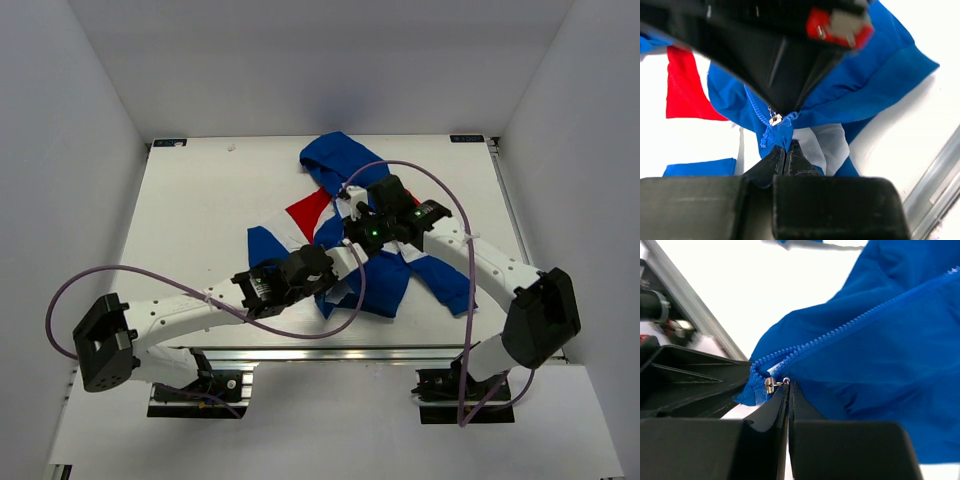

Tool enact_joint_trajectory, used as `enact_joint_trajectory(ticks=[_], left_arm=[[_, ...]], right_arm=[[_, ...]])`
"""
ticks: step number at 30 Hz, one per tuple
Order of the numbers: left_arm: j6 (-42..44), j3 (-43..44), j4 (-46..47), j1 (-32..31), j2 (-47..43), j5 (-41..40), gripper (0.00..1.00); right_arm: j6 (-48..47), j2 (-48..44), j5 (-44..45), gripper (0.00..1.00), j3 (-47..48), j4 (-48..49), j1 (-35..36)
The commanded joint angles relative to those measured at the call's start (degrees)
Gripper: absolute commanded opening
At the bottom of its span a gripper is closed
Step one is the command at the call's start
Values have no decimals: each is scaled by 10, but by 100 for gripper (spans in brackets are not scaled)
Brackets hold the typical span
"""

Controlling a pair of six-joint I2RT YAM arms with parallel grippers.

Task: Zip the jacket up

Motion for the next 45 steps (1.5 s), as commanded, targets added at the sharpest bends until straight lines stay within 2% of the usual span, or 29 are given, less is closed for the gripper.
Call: enact_joint_trajectory(ticks=[1, 5, 8, 13, 14, 16, 17, 19, 23, 25, 28, 32, 34, 39, 45], left_arm=[[-23, -4, 23, -27, -108, 81, 0], [-42, -21, 25, -27, -120, 88, 0], [-57, -40, 37, -27, -113, 65, 0], [-97, -38, 39, -27, -97, 13, 0], [-101, -39, 38, -27, -98, 9, 6], [-140, -40, 28, -27, -110, 4, 51], [-168, -41, 23, -27, -123, 8, 77], [-200, -46, 3, -27, -138, 19, 84], [-296, -64, -56, -27, -183, 54, 85], [-370, -78, -92, -27, -215, 65, 87], [-476, -114, -87, -27, -253, 83, 93], [-608, -159, -79, -27, -271, 108, 93], [-643, -178, -67, -27, -275, 130, 93], [-684, -214, -8, -27, -266, 140, 90], [-639, -179, 8, -27, -223, 91, 86]], right_arm=[[-14, 47, 188, 0, 32, 105, -100], [-38, 59, 172, 0, 53, 108, -105], [-68, 18, 85, 0, 13, 116, -105], [-60, -75, -56, 0, -83, 138, -103], [-46, -95, -67, 0, -95, 141, -100], [-41, -110, -70, 0, -124, 137, -92], [-32, -122, -60, 0, -133, 136, -79], [-29, -129, -59, 0, -148, 134, -61], [-5, -123, -38, 0, -184, 145, -1], [13, -122, -27, 0, -197, 156, 13], [34, -122, -17, 0, -221, 166, 50], [59, -128, -82, 0, -273, 221, 88], [59, -122, -89, 0, -285, 236, 101], [62, -113, -89, 0, -297, 274, 109], [47, -120, -92, 0, -287, 283, 108]])
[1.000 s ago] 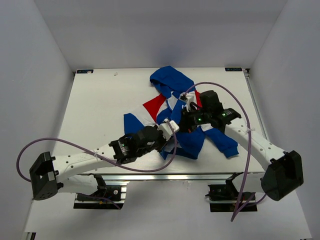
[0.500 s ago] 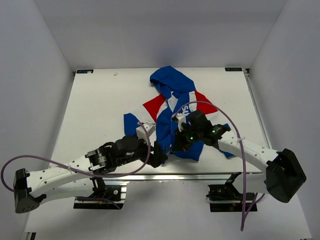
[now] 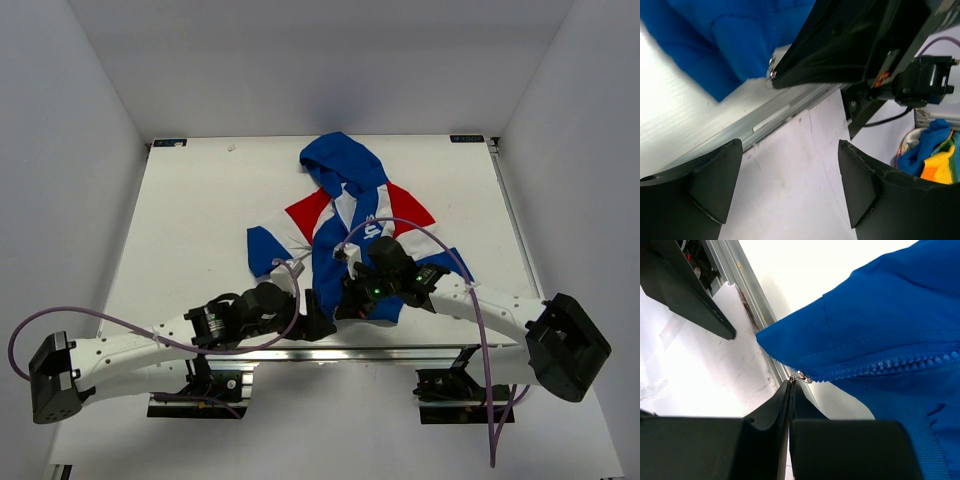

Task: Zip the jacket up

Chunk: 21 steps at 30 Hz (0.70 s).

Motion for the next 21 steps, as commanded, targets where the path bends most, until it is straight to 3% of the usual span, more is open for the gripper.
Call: enact_joint_trajectory(ticks=[1, 11, 17, 21], left_arm=[[24, 36, 45, -1, 24, -27, 86], [51, 85, 61, 7, 124, -35, 71], [16, 68, 84, 41, 124, -31, 56], [-21, 32, 123, 55, 100, -56, 56]], right_arm=[[-13, -14, -14, 0, 14, 22, 1], [-24, -29, -13, 0, 19, -8, -23], [-14, -51, -31, 0, 8, 6, -38], [-6, -50, -46, 0, 1, 20, -39]])
